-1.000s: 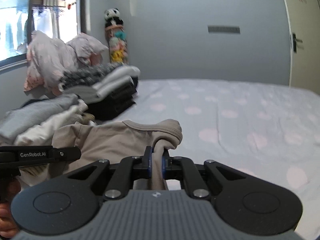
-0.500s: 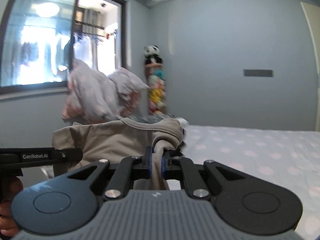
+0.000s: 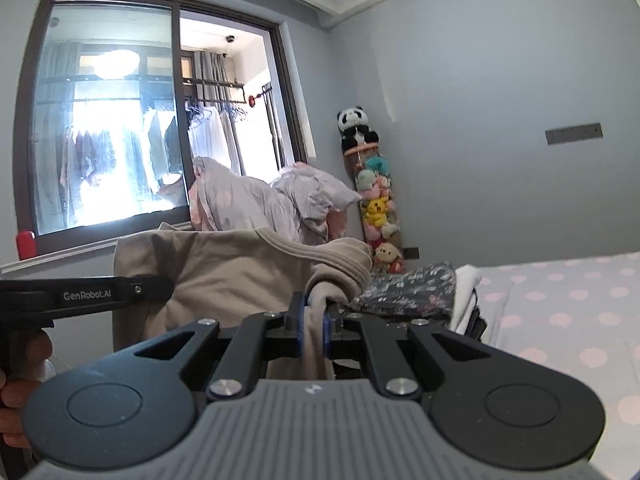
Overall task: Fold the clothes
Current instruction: 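Lift the folded shirt with both grippers and carry it onto the clothes stack, then lower the shirt onto the stack, open both grippers and smooth it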
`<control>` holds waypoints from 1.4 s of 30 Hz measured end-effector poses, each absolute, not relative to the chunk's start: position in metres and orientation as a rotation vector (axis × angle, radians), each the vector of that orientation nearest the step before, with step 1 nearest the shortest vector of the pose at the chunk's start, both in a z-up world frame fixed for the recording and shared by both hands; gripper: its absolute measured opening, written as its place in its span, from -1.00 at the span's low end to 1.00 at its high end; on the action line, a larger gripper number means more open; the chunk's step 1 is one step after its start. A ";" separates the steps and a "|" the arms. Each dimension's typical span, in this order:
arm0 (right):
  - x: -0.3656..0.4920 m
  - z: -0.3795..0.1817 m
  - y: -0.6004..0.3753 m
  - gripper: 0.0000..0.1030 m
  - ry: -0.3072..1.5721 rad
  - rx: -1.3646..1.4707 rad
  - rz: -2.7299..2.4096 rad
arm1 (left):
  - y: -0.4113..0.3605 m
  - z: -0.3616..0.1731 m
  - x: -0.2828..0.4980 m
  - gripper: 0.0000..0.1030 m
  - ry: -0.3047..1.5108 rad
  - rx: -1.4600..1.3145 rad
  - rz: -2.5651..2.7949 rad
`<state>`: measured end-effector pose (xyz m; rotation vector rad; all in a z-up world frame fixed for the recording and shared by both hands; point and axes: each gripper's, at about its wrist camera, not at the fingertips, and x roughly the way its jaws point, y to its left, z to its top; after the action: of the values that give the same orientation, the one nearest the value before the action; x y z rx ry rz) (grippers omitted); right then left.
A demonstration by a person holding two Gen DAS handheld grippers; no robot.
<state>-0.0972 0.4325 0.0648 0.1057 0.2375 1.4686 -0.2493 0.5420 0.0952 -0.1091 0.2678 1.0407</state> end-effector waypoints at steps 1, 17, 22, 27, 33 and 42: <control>-0.096 0.061 0.441 -0.81 0.260 0.103 1.468 | 0.549 0.091 -0.247 -0.74 0.286 -0.106 1.041; -0.035 -0.017 0.579 -0.81 0.491 -0.042 1.433 | 0.685 -0.012 -0.188 -0.74 0.556 -0.169 0.977; -0.019 -0.049 0.605 -0.80 0.582 -0.061 1.431 | 0.710 -0.040 -0.185 -0.74 0.614 -0.198 0.969; -0.007 -0.073 0.619 -0.77 0.662 -0.066 1.427 | 0.724 -0.056 -0.185 -0.71 0.625 -0.241 0.967; -0.001 -0.080 0.622 -0.67 0.688 -0.068 1.426 | 0.728 -0.056 -0.183 -0.54 0.635 -0.246 0.995; 0.018 -0.043 0.627 -0.53 0.579 -0.134 1.326 | 0.714 -0.014 -0.213 -0.12 0.566 -0.284 1.095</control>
<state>0.0177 0.6273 -0.0432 -0.1339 0.5791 1.3259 -0.2133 0.7136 -0.0135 -0.2842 0.5656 1.0951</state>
